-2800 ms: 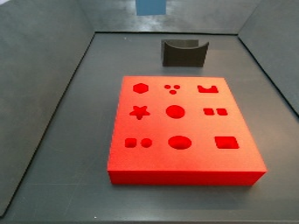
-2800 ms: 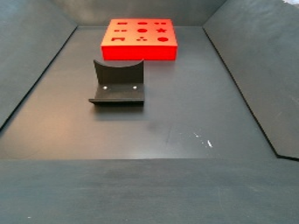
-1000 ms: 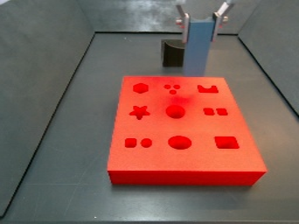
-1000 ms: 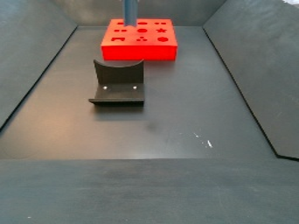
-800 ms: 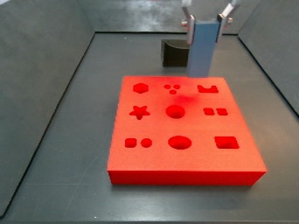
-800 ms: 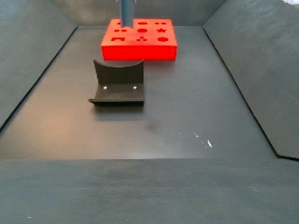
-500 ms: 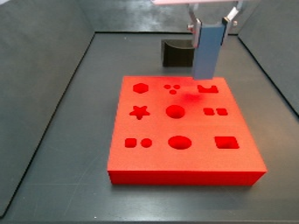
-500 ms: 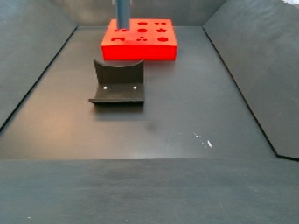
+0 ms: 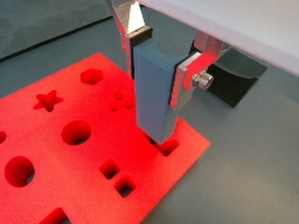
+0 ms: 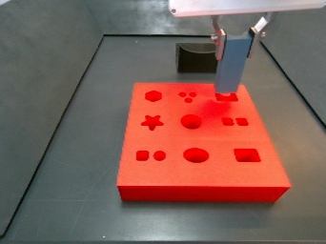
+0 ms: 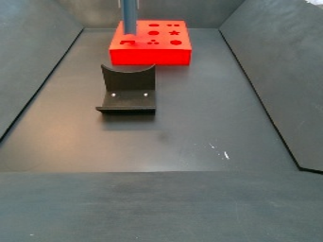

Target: Insert the arch object.

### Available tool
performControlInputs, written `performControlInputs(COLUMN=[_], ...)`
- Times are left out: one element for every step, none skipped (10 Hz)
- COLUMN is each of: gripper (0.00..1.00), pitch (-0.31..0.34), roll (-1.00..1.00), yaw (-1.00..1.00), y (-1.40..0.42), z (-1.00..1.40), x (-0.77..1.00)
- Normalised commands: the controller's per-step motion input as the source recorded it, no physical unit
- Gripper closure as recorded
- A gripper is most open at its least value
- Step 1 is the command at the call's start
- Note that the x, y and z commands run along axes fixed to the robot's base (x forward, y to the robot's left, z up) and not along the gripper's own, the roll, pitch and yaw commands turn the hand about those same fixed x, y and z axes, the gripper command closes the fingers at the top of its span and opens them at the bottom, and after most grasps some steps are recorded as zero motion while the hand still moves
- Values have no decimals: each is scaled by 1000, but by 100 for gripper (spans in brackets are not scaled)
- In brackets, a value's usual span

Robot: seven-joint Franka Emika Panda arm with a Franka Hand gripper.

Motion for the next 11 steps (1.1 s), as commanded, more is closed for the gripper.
performControlInputs(gripper=[100, 100, 100, 100, 100, 100, 100, 100, 100, 100, 100], pitch=[71, 31, 20, 30, 34, 20, 0, 0, 1, 0, 0], roll=[43, 0, 0, 31, 40, 76, 3, 0, 26, 0, 0], yaw=[51, 51, 143, 260, 323, 131, 0, -69, -191, -114, 0], y=[14, 20, 0, 0, 0, 46, 31, 6, 23, 0, 0], z=[-246, -274, -260, -209, -203, -211, -14, 0, 0, 0, -71], x=[749, 589, 423, 323, 360, 0, -183, -297, -369, -100, 83])
